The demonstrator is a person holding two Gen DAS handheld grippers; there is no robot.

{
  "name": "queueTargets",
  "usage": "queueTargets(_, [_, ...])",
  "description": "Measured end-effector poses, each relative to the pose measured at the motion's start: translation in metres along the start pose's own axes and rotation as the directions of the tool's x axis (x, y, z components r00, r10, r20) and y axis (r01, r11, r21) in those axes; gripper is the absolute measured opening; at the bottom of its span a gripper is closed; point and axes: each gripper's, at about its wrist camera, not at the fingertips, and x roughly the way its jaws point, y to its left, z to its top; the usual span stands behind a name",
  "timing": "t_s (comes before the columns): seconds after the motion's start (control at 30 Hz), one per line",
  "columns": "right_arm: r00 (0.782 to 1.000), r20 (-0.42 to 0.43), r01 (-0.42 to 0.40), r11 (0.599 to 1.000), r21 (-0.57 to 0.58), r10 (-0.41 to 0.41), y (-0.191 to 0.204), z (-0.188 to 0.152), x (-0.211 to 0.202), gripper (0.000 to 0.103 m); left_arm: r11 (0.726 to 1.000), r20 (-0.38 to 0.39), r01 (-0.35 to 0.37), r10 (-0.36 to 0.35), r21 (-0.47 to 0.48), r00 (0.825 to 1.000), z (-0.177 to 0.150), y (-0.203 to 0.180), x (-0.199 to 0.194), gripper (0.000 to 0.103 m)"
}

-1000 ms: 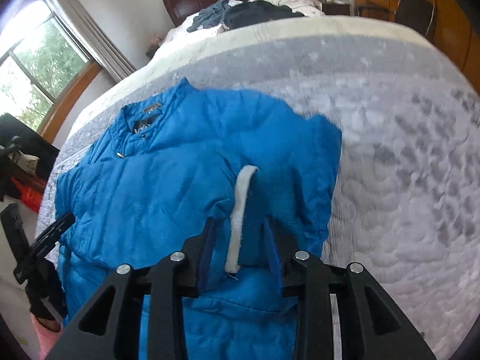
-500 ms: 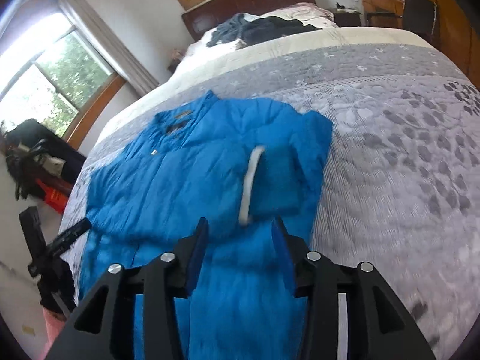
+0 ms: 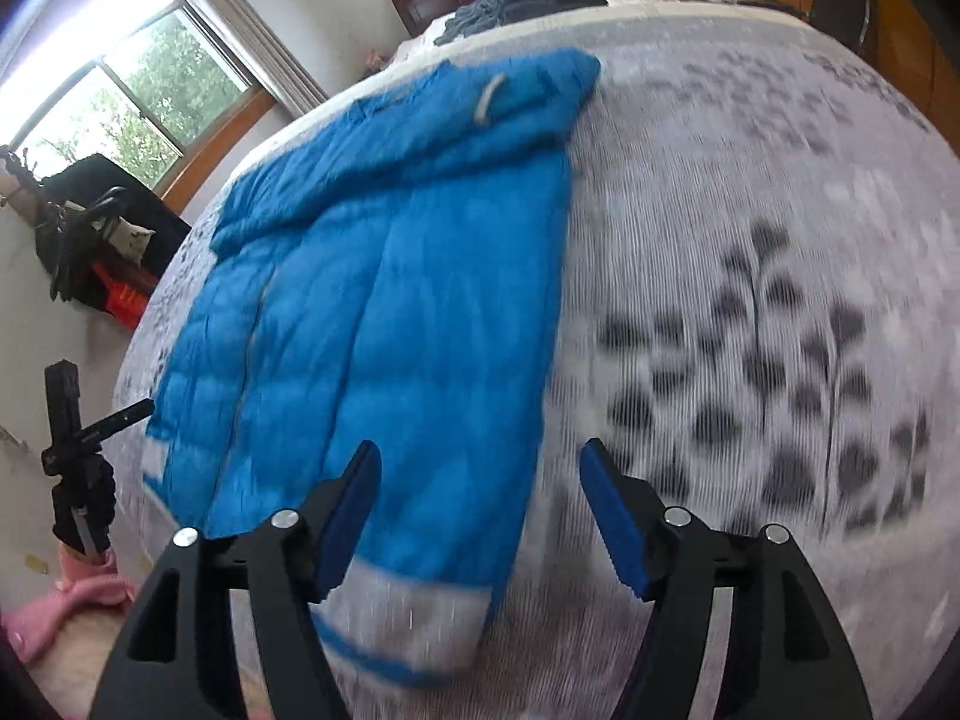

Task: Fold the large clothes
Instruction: 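Grasp the white-trimmed jacket hem with both tools, then lift the hem with both tools and fold it toward the collar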

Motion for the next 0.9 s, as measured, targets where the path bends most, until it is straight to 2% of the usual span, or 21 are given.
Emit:
queueTargets(0.2, [0.999, -0.040, -0.016, 1.000, 0.001, 0.016, 0.005, -0.041, 0.000, 0.070, 0.997, -0.031, 0.057, -0.058, -0.049, 0.998, -0.030, 0.005, 0.000, 0.076])
queueTargets(0.5, [0.995, -0.087, -0.061, 0.997, -0.043, 0.057, 0.023, -0.057, 0.014, 0.072, 0.993, -0.053, 0.114, -0.115, -0.026, 0.992, -0.037, -0.006, 0.008, 0.077])
queueTargets(0.6, [0.994, -0.085, -0.081, 0.995, -0.057, 0.076, 0.029, -0.058, 0.018, 0.067, 0.992, -0.064, 0.124, -0.125, -0.016, 0.990, -0.038, -0.007, 0.009, 0.077])
queueTargets(0.63, [0.993, -0.078, -0.089, 0.994, -0.067, 0.083, 0.031, -0.058, 0.019, 0.063, 0.991, -0.066, 0.133, -0.134, -0.021, 0.989, -0.038, -0.008, 0.009, 0.077])
queueTargets(0.73, [0.992, -0.070, -0.108, 0.992, -0.070, 0.103, 0.030, -0.056, 0.021, 0.051, 0.989, -0.073, 0.143, -0.145, -0.032, 0.987, -0.038, -0.011, 0.010, 0.068])
queueTargets(0.8, [0.991, -0.061, -0.122, 0.990, -0.065, 0.118, 0.028, -0.055, 0.020, 0.041, 0.990, -0.073, 0.128, -0.131, -0.051, 0.989, -0.038, -0.009, 0.010, 0.053])
queueTargets(0.83, [0.991, -0.053, -0.128, 0.989, -0.069, 0.125, 0.028, -0.054, 0.018, 0.035, 0.988, -0.070, 0.128, -0.134, -0.083, 0.989, -0.037, -0.005, 0.009, 0.049])
queueTargets(0.9, [0.990, -0.044, -0.137, 0.988, -0.075, 0.134, 0.028, -0.052, 0.014, 0.029, 0.979, -0.055, 0.159, -0.167, -0.129, 0.984, -0.036, 0.003, 0.005, 0.029])
